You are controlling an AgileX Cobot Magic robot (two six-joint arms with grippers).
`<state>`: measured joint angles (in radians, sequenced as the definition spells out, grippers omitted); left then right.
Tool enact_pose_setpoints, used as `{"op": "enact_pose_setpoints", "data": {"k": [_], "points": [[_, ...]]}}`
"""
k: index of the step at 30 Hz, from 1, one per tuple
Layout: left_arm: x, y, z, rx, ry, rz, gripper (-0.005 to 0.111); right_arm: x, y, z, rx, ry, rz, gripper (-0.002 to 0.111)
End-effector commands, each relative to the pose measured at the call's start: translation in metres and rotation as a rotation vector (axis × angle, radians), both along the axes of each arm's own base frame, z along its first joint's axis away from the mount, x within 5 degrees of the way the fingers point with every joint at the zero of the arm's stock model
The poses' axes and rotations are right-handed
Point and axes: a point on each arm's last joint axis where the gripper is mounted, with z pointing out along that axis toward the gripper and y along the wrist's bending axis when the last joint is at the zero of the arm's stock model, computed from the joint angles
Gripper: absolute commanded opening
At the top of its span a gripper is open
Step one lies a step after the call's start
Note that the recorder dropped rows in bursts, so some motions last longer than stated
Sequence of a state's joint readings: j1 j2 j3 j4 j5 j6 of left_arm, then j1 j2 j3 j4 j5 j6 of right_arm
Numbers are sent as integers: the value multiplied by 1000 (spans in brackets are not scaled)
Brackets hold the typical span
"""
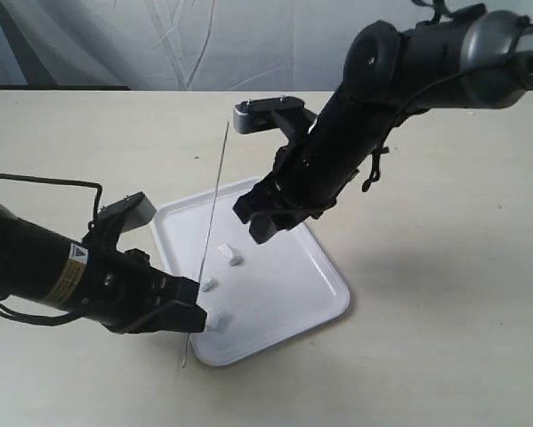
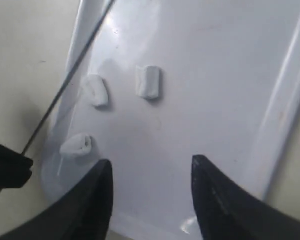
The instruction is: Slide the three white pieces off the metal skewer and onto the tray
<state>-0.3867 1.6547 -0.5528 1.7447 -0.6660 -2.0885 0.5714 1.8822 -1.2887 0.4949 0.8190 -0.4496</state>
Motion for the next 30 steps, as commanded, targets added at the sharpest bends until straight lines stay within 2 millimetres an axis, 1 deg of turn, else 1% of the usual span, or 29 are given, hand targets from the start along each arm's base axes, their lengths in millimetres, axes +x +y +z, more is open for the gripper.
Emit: {"op": "enact_pose_setpoints", "data": {"k": [1,4,7,13,15,20,22,24,27,28,29,30], "points": [[-3,-5,-21,-19,132,-38,0,-6,-14,34,-57,-118,30,47],[-3,-7,-31,-23,184,-47,0,-11,-19,53,-43,-168,28,47],[0,-9,-30,-42,187,-57,0,-15,-21,66,-29,-189,30,47],[0,-12,-25,-77,196,-77,0,-21,-25,74,-33,-189,42,47],[0,-13,-25,-82,199,-80,5,-21,-25,74,-36,-188,44,47],[1,-12,-26,-73,193,-75,28,-22,-25,73,-38,-176,45,47],[1,-12,-26,-69,190,-72,35,-23,-26,73,-44,-164,50,47],[1,-12,-26,-70,180,-84,38,-24,-26,75,-45,-165,53,47],[2,-10,-24,-91,157,-113,38,-25,-28,83,-25,-206,43,47],[3,-6,-22,-121,159,-116,38,-25,-29,93,-3,-273,32,47],[5,-3,-20,-145,155,-117,38,-25,-31,99,0,-308,30,47],[8,5,-12,-215,154,-119,38,-26,-37,111,-16,-395,36,47]]}}
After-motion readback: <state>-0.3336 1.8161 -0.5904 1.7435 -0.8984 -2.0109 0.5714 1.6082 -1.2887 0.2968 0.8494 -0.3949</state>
